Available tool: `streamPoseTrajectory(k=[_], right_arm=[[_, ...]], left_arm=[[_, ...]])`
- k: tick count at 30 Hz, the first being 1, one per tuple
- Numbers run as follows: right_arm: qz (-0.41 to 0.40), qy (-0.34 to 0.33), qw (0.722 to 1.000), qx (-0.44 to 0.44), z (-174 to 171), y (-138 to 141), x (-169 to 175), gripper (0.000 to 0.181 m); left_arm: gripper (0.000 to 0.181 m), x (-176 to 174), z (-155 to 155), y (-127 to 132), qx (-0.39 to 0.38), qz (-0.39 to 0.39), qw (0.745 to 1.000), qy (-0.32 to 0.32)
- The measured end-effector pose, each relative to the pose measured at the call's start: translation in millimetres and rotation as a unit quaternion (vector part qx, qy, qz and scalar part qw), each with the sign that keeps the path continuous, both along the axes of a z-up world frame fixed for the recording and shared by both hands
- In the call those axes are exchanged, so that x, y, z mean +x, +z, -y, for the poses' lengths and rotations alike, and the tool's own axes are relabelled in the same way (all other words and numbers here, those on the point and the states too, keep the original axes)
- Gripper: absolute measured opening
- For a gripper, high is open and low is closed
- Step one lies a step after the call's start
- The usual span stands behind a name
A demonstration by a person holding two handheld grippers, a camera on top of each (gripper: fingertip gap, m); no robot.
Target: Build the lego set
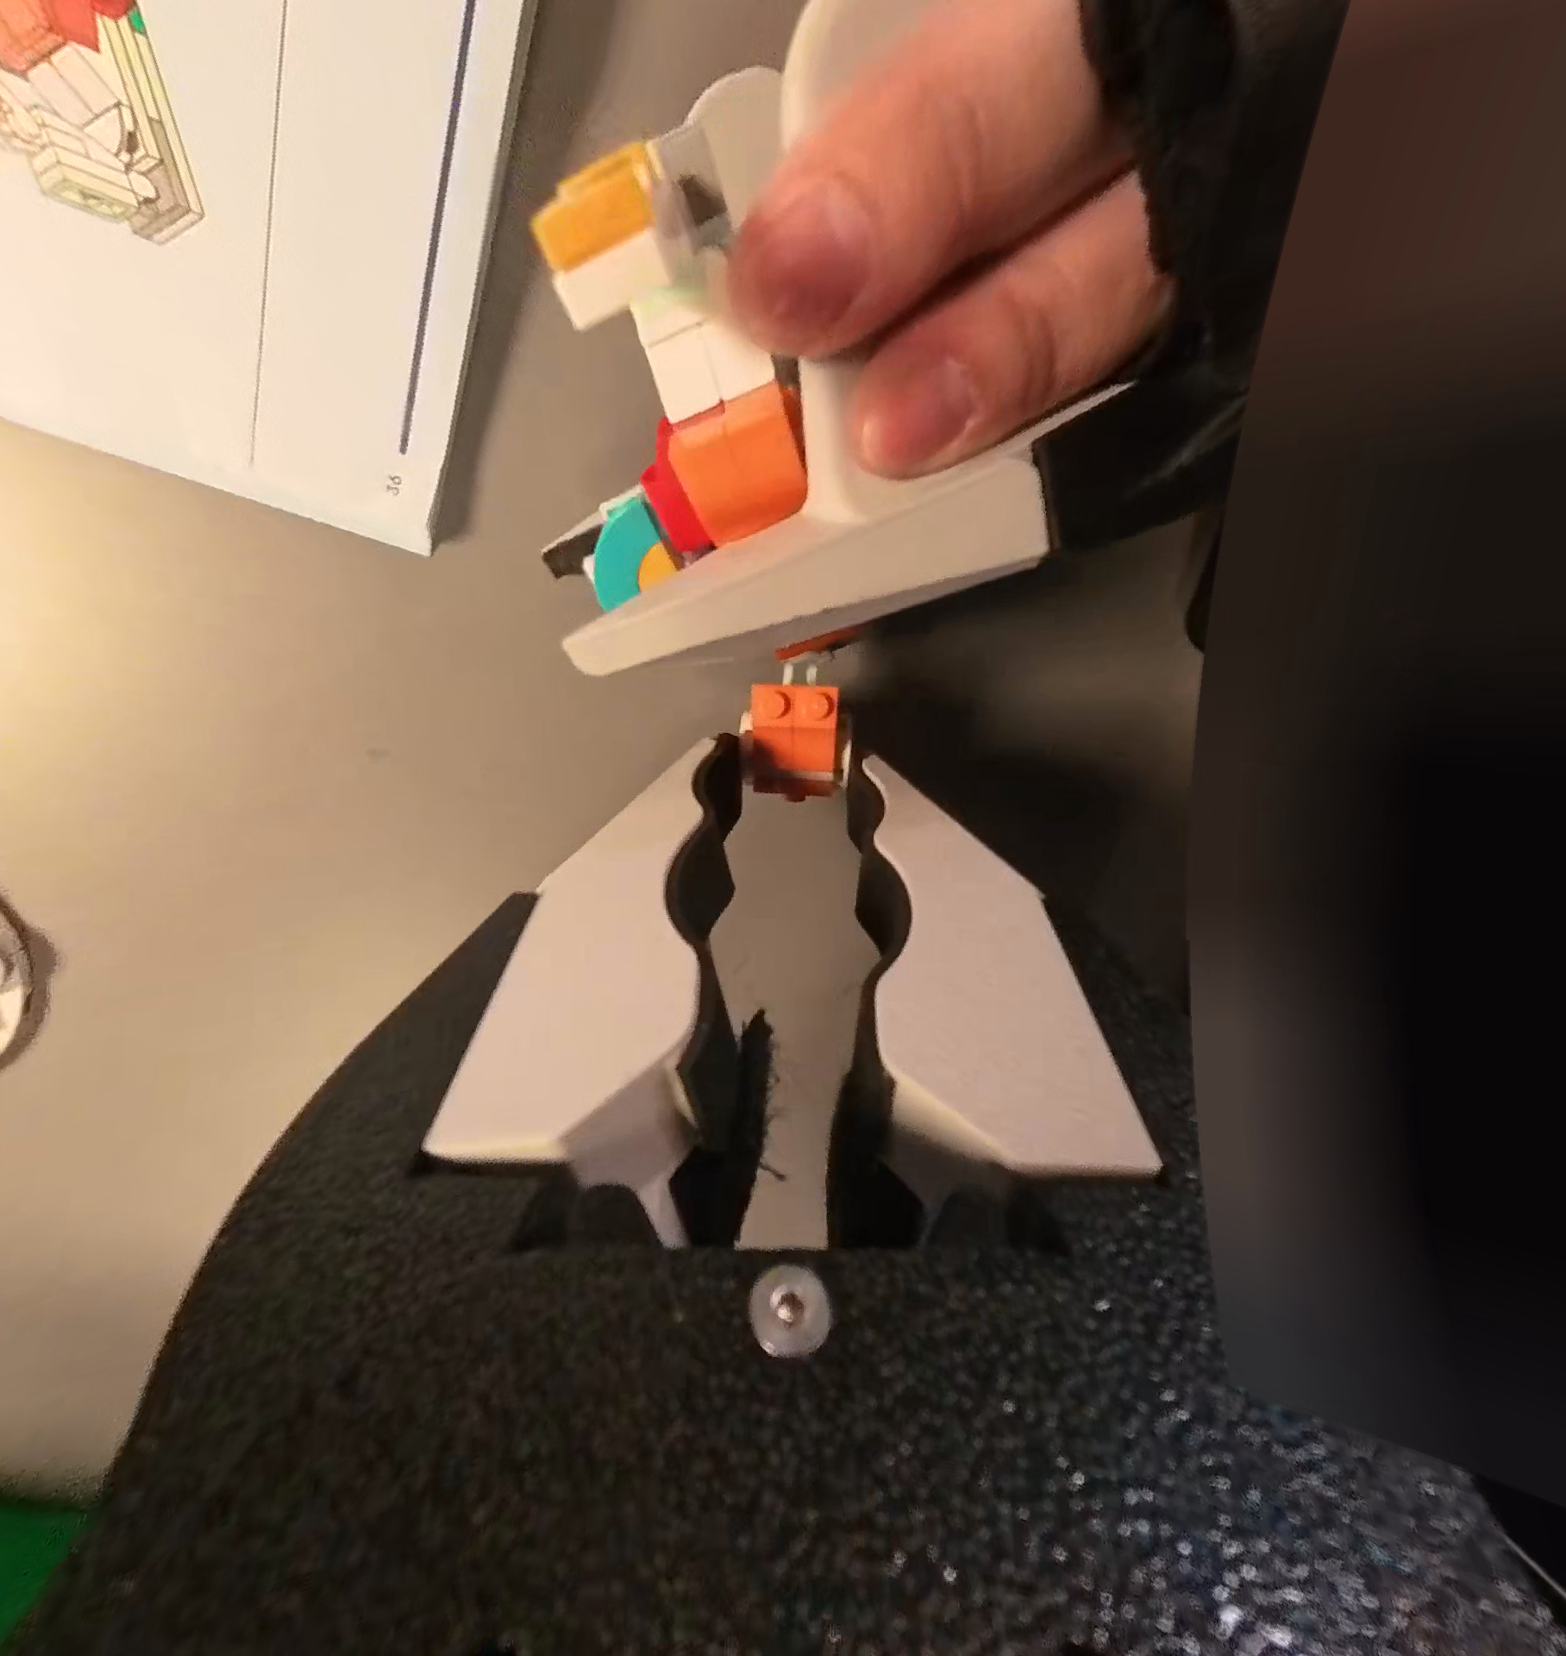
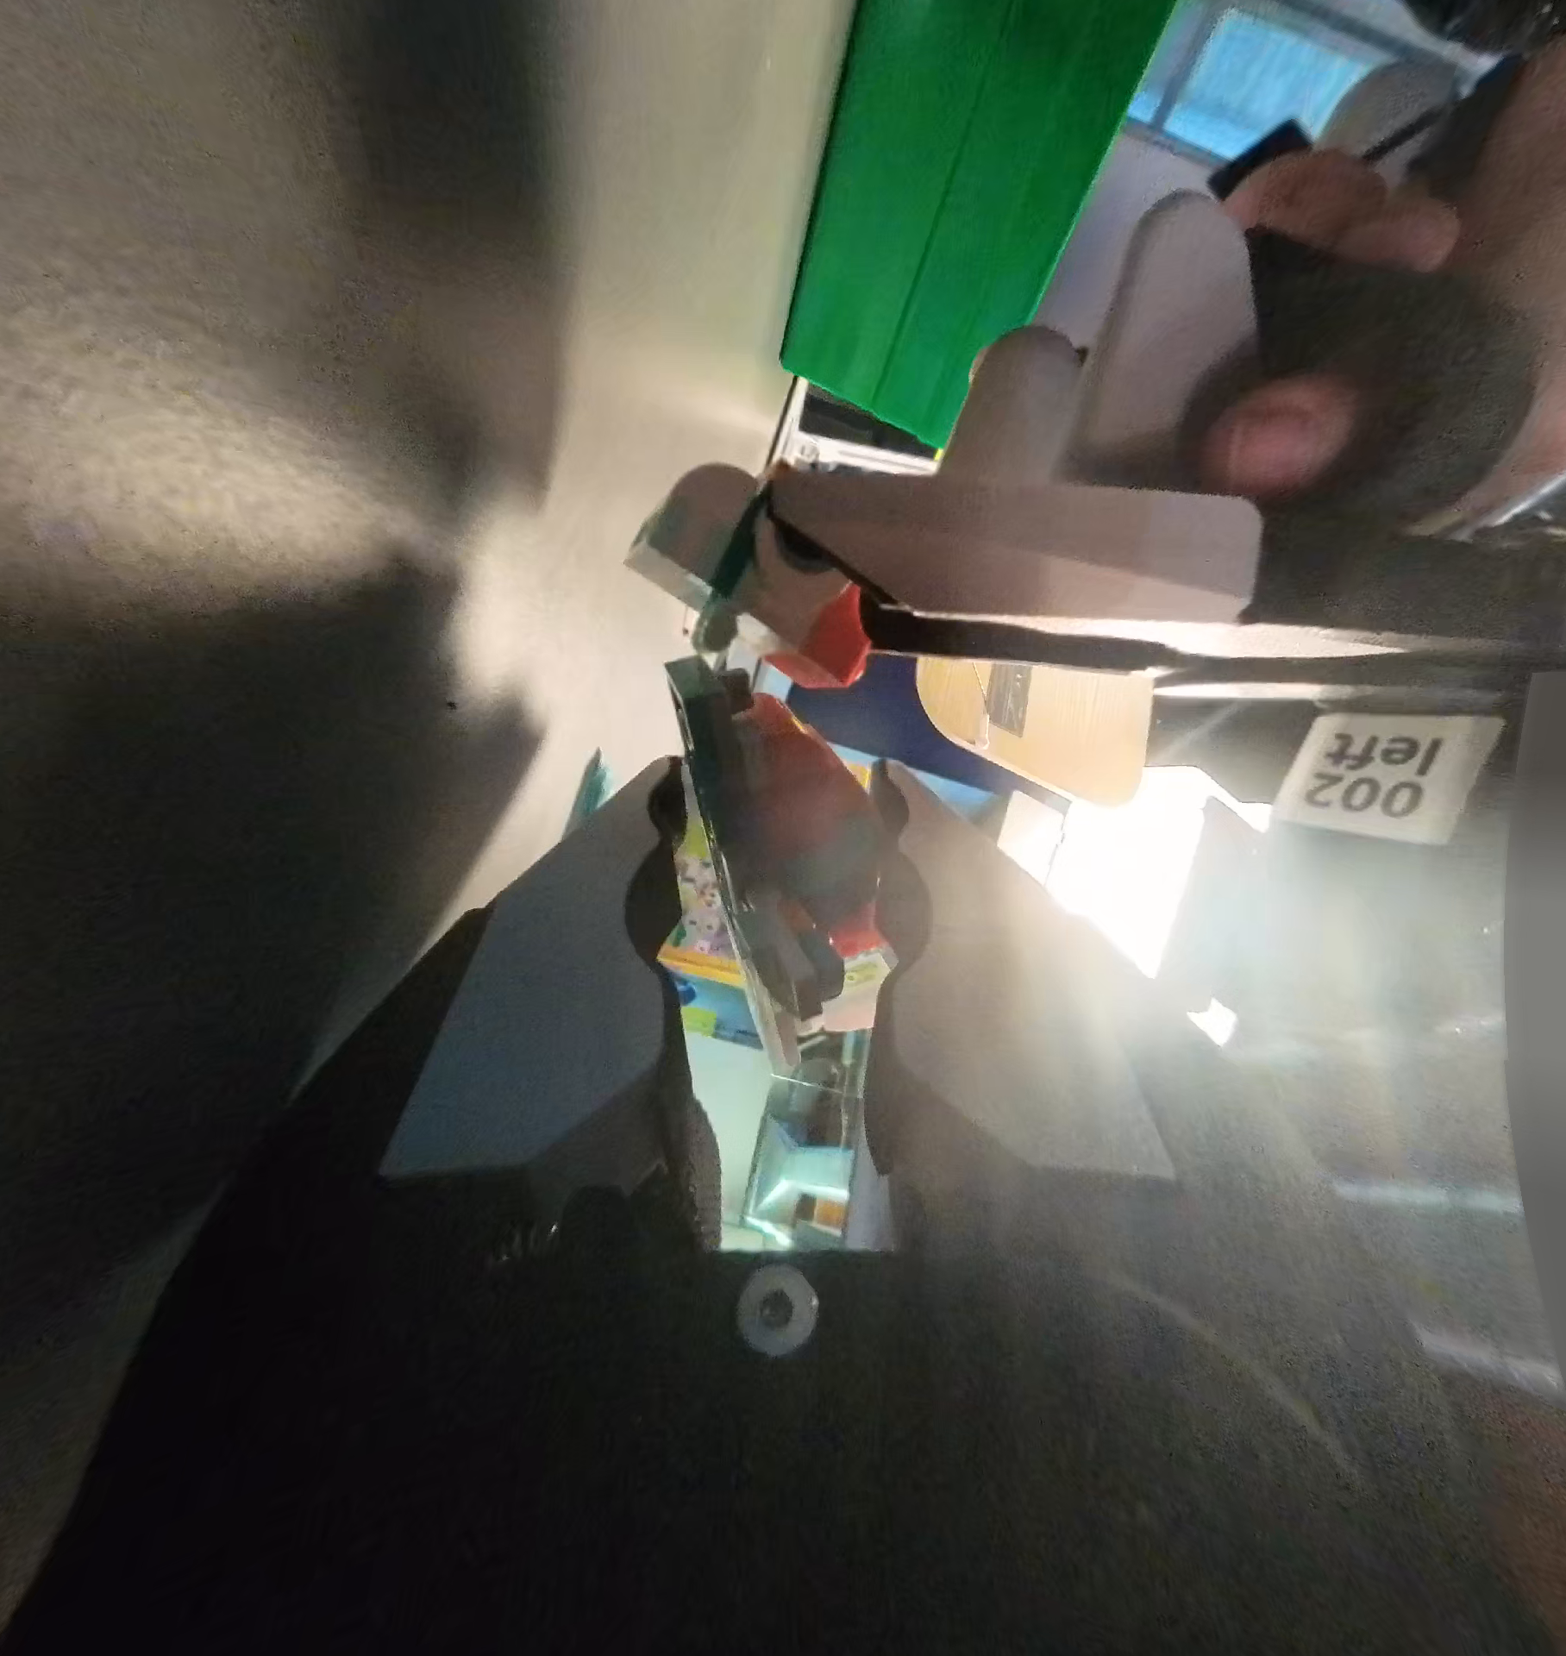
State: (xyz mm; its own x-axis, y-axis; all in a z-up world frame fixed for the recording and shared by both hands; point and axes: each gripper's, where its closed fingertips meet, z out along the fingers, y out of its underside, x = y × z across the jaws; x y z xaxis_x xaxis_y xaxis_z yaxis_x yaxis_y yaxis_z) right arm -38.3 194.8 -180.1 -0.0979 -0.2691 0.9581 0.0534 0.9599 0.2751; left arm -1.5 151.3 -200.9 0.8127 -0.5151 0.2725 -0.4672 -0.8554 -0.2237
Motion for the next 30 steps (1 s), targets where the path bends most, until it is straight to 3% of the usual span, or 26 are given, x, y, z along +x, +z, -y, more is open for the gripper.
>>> streamPoseTrajectory(k=[21,30], right_arm=[[0.016,0.002,1.000,0.005,1.2,-2.8,1.6,0.039],[0.036,-0.019,0.998,-0.049,-1.7,-8.3,2.7,0.043]], left_arm=[[0.022,7.2,-0.8,7.3,-0.023,0.035,0.999,0.002],[0.021,11.1,-5.7,3.7,-0.016,0.041,0.999,0.004]])
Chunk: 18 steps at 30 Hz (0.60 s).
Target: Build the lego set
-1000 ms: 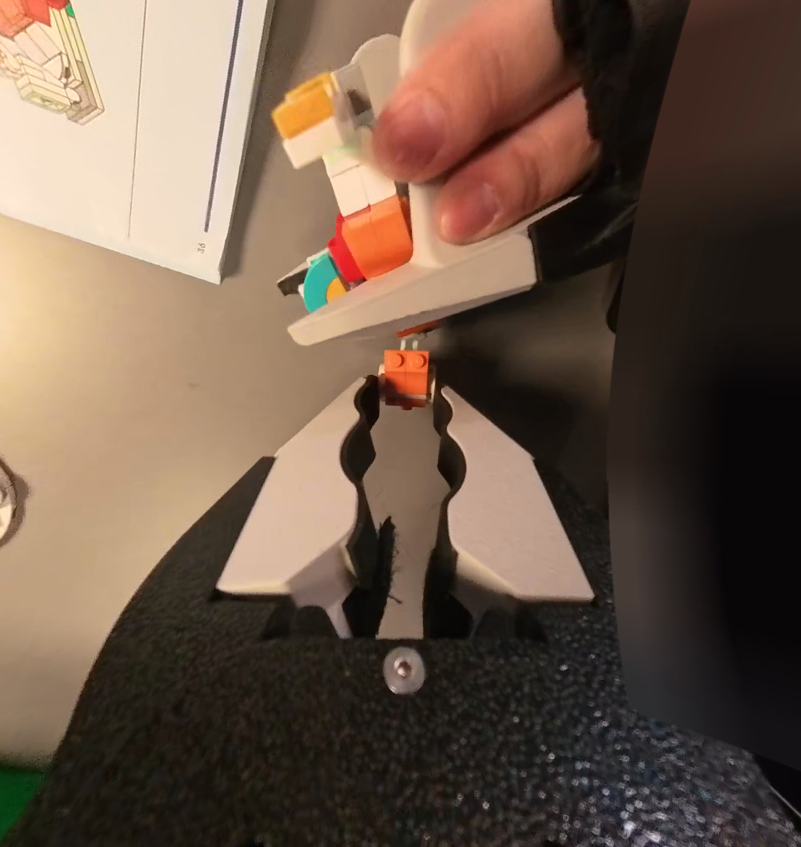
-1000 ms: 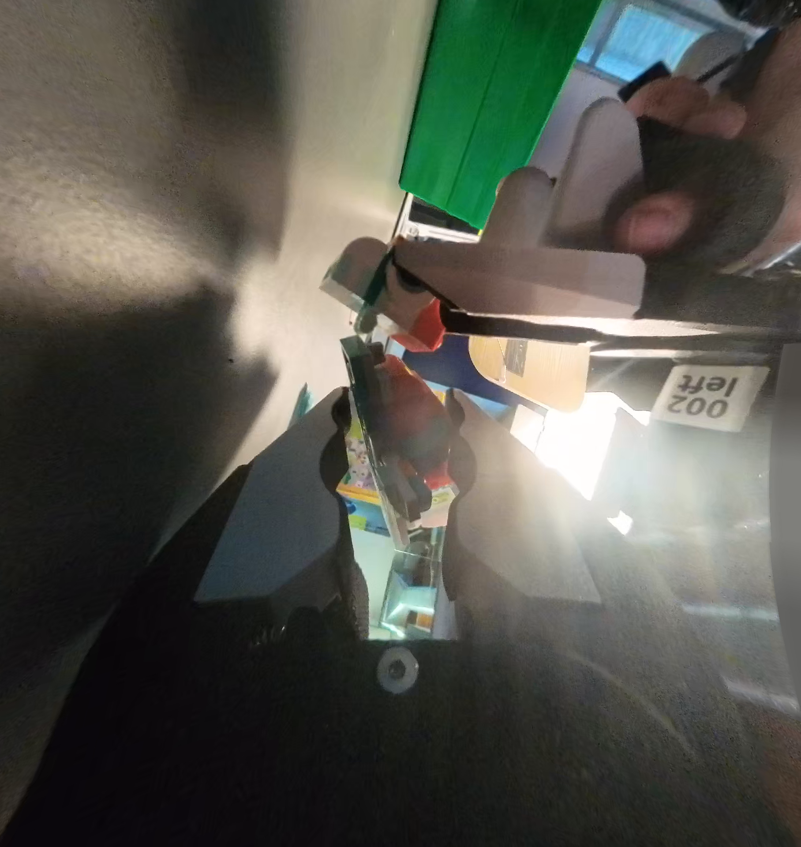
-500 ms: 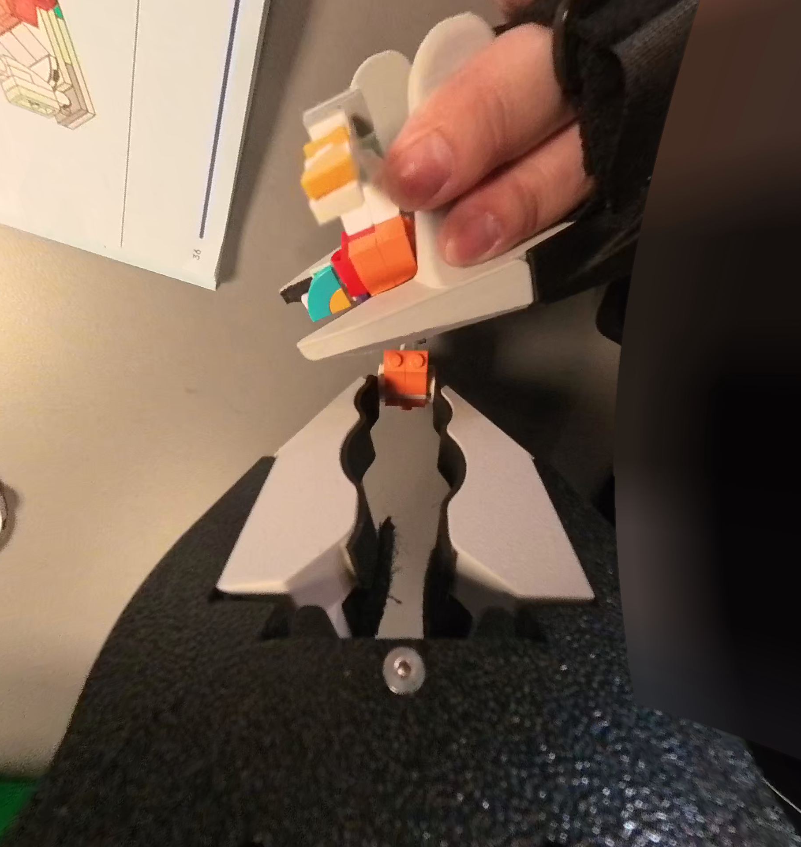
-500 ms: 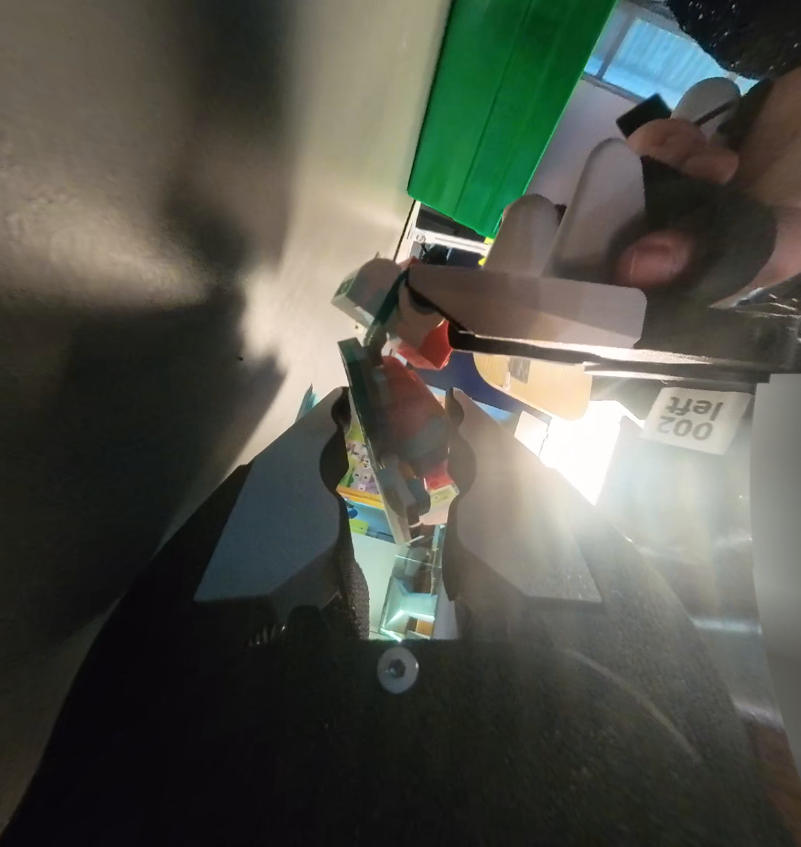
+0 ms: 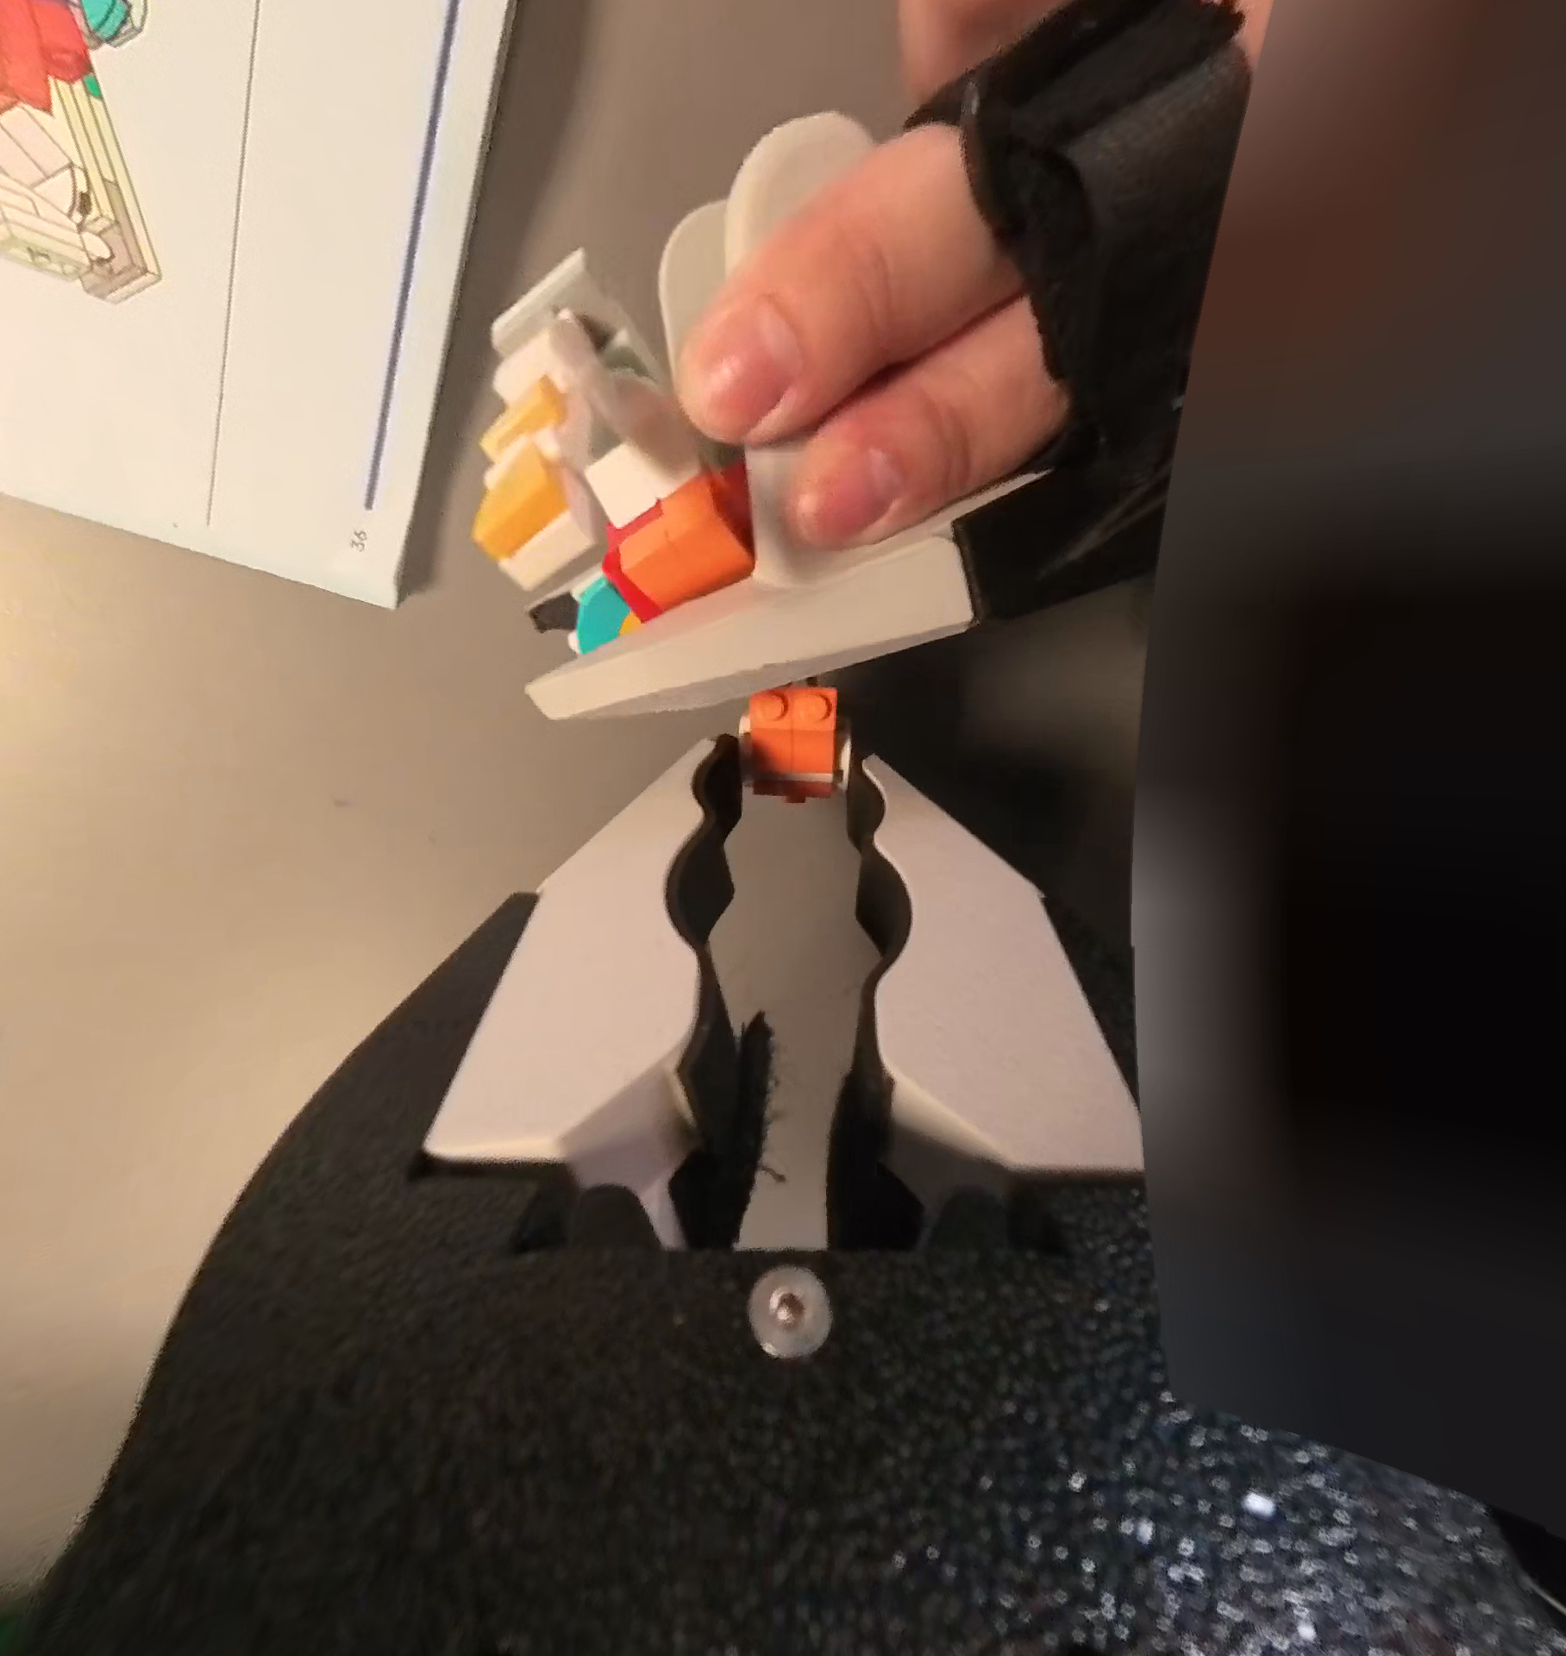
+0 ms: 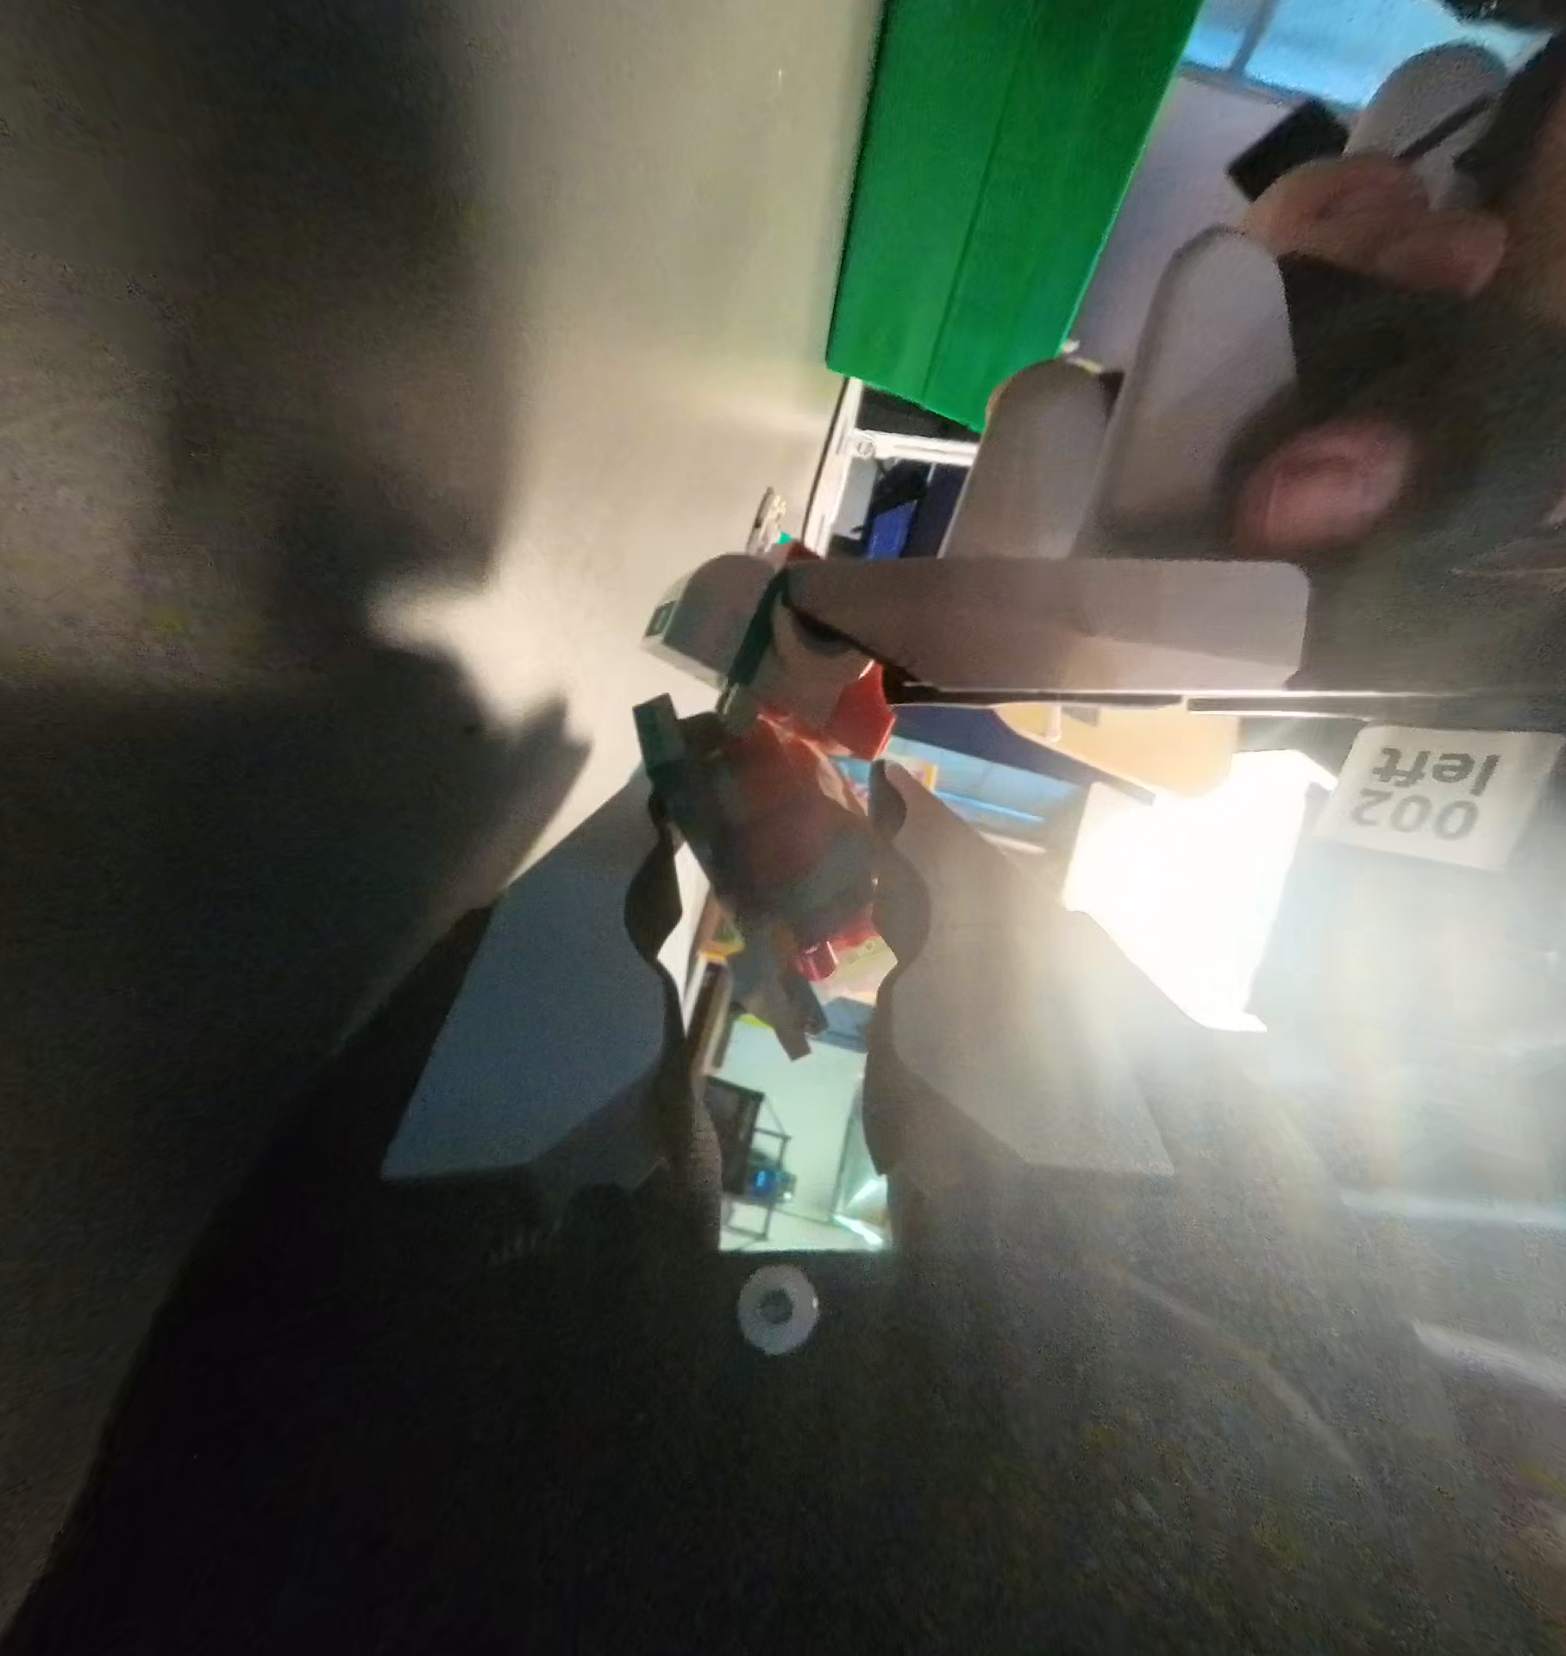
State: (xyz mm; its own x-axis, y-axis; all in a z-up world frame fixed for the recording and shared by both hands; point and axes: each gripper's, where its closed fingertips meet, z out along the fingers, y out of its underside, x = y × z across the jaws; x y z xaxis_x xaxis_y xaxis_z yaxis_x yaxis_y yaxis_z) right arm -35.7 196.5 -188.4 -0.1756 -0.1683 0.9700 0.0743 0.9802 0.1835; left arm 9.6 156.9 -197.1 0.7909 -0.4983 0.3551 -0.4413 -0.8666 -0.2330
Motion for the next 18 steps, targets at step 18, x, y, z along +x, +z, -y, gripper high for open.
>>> streamPoseTrajectory(k=[18], right_arm=[[0.035,-0.079,0.994,-0.071,-11.8,-9.2,2.2,0.038]], left_arm=[[0.021,0.0,-3.1,-5.8,-0.001,-0.001,1.000,0.022]])
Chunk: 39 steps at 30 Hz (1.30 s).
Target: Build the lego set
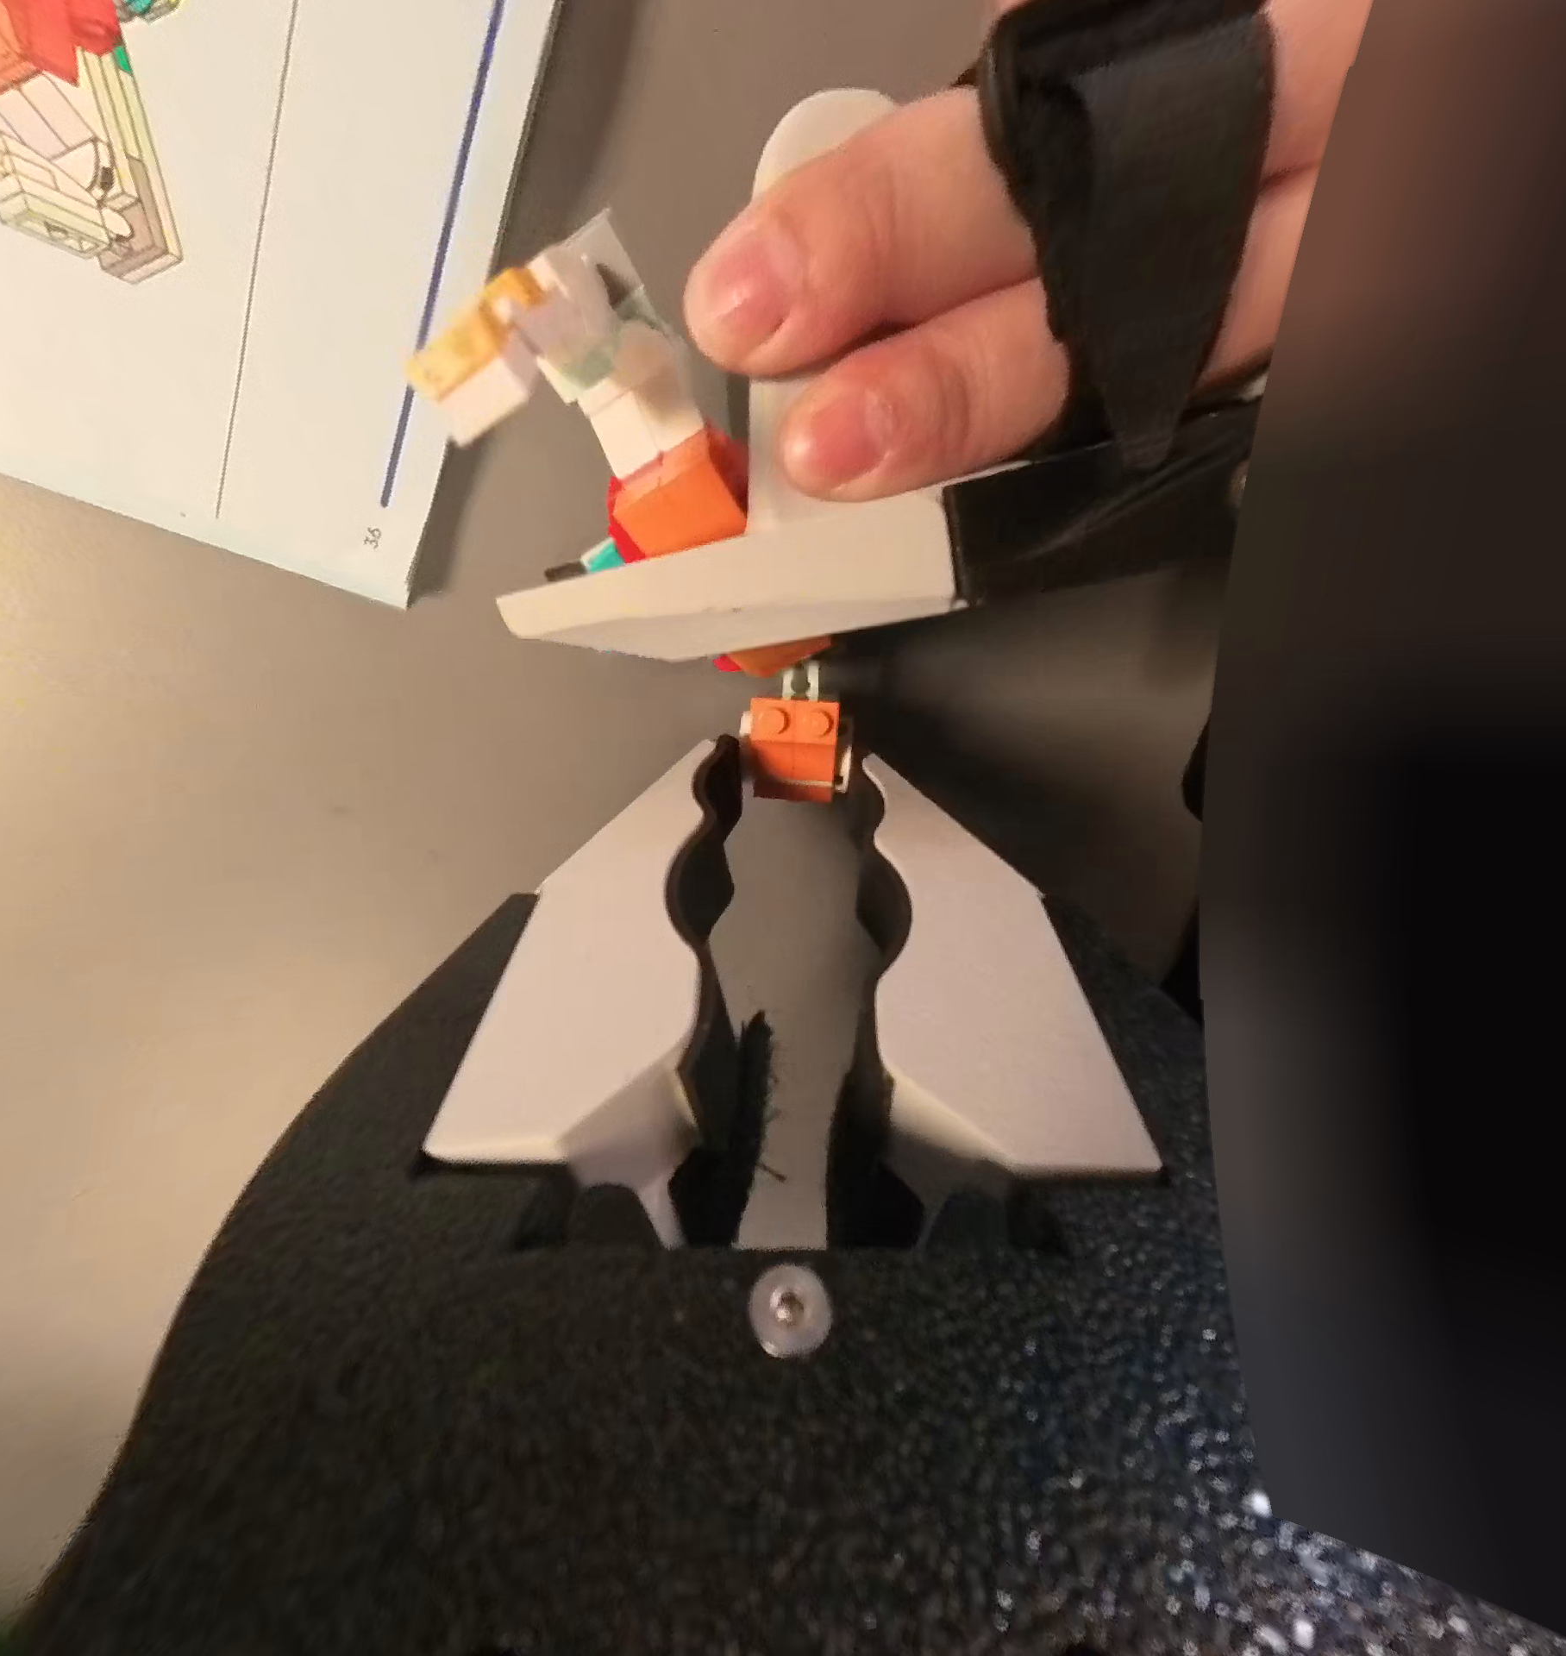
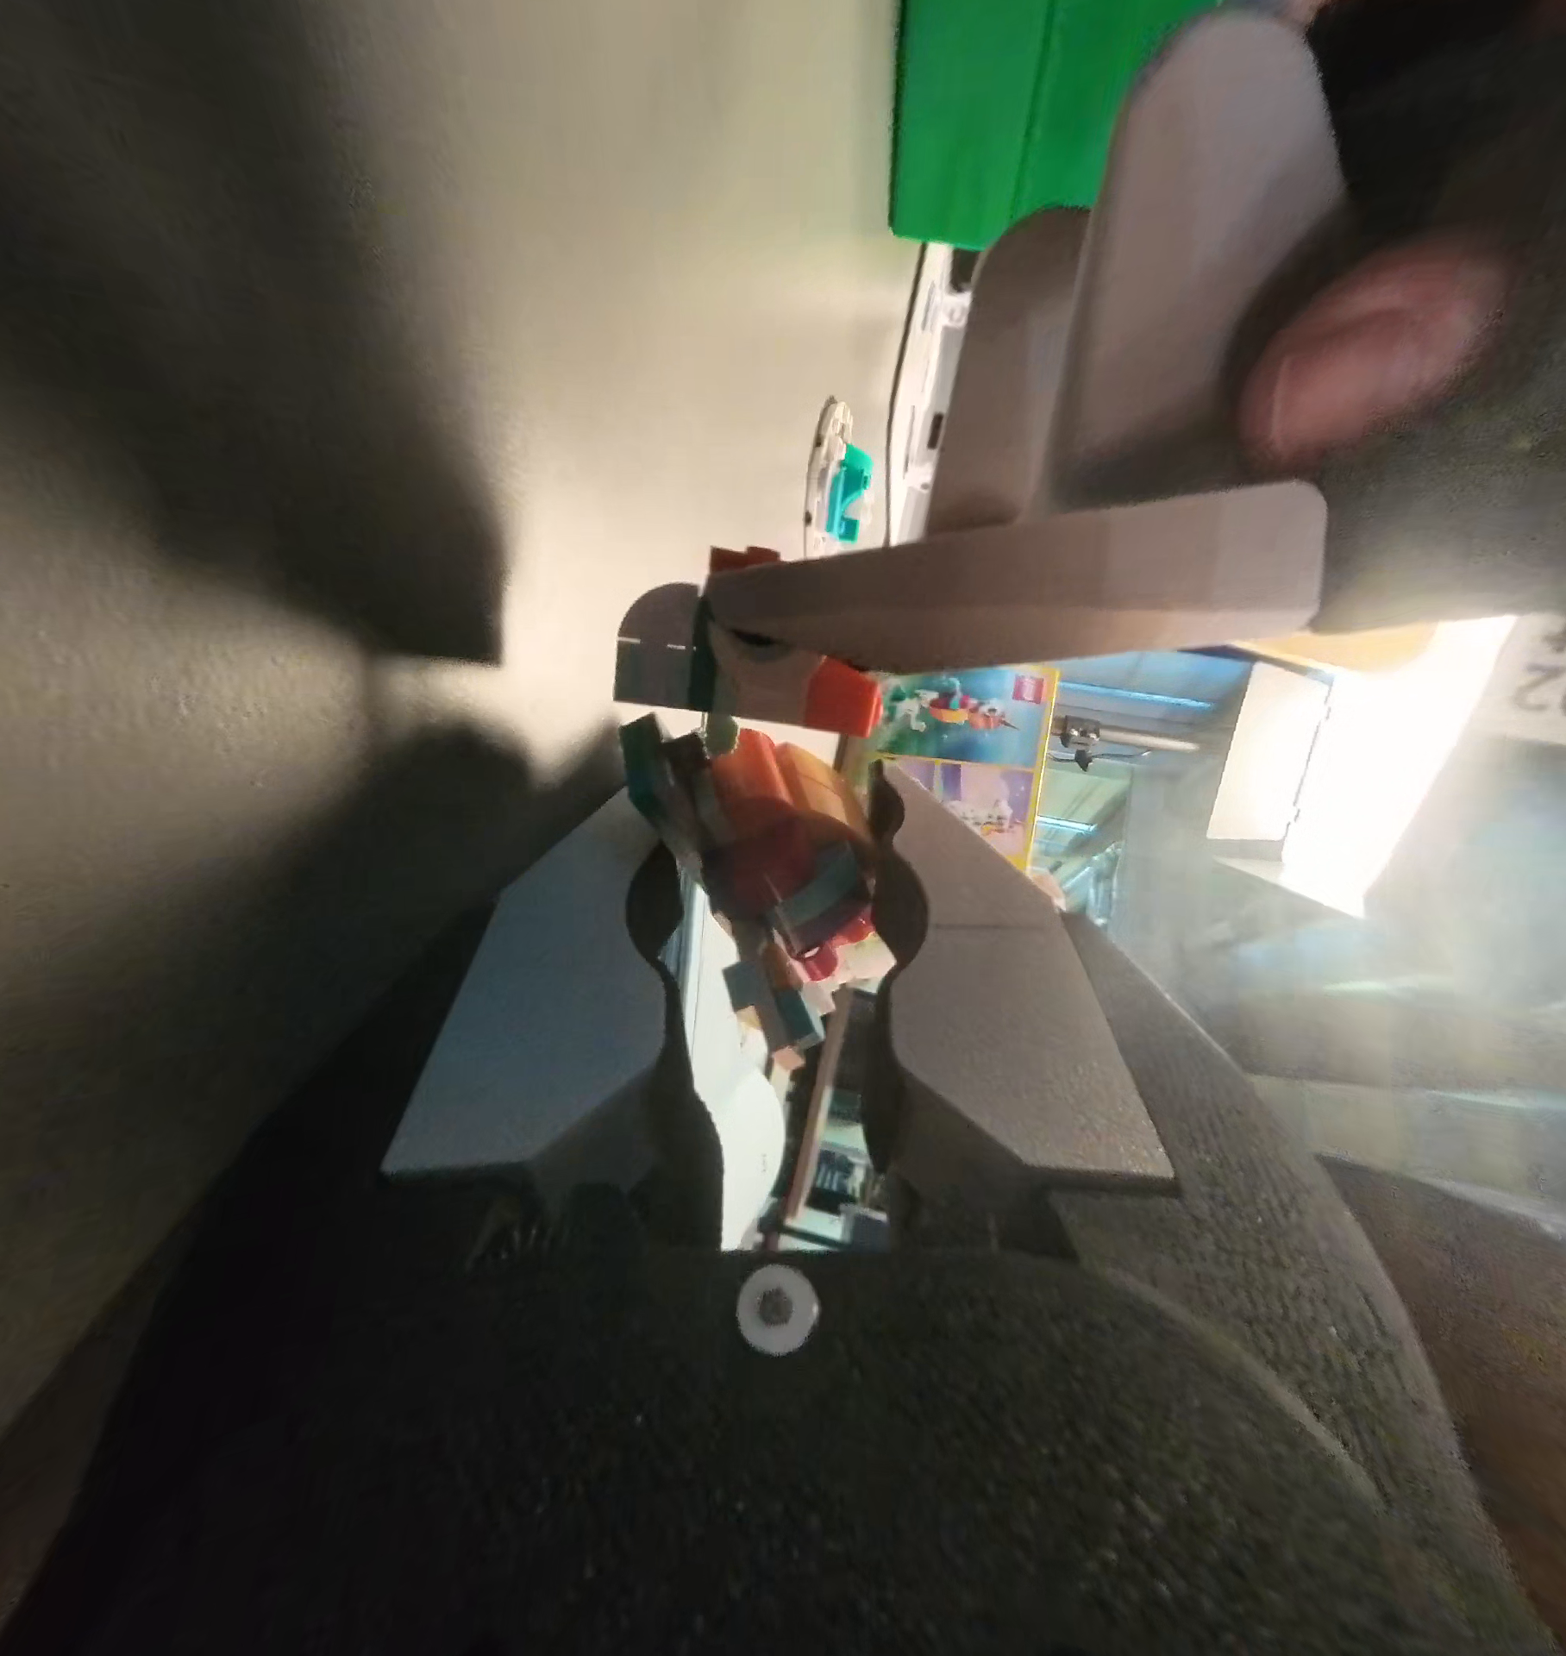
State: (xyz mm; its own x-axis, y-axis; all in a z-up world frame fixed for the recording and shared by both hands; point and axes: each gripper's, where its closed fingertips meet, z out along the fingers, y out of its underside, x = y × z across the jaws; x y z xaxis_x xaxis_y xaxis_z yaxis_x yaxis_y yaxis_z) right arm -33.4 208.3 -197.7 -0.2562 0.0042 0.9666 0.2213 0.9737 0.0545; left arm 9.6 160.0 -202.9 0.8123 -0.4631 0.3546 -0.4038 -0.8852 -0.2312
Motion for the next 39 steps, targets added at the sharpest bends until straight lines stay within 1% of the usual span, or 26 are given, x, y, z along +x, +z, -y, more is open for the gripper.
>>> streamPoseTrajectory(k=[8,13,17,19,22,31,38,39], right_arm=[[0.002,0.009,1.000,0.008,0.5,0.3,-0.8,0.038],[0.004,0.010,1.000,0.023,0.6,1.3,0.7,0.038],[0.005,0.011,0.999,0.030,0.9,1.2,1.4,0.038],[0.006,0.008,0.999,0.034,-1.7,1.5,1.1,0.038],[0.009,0.003,1.000,0.028,-6.5,0.4,0.5,0.038],[0.009,0.018,0.999,0.033,3.1,0.2,1.4,0.038],[0.008,0.033,0.998,0.058,8.6,0.9,3.3,0.038],[0.008,0.034,0.998,0.057,8.8,1.1,3.5,0.041]], left_arm=[[0.021,-4.1,4.6,-3.2,-0.045,-0.026,0.998,-0.019],[0.021,-3.4,1.7,-2.8,-0.044,-0.019,0.999,-0.017],[0.021,-2.9,5.0,-3.6,-0.051,-0.016,0.998,-0.021],[0.021,2.2,7.9,-1.1,-0.058,0.000,0.998,-0.022],[0.021,0.7,8.1,-1.5,-0.052,-0.015,0.998,-0.029],[0.021,1.8,7.0,-1.5,-0.054,-0.011,0.998,-0.025],[0.021,5.4,9.6,-0.9,-0.059,-0.001,0.998,-0.027],[0.021,5.7,9.6,-1.2,-0.058,-0.001,0.998,-0.028]])
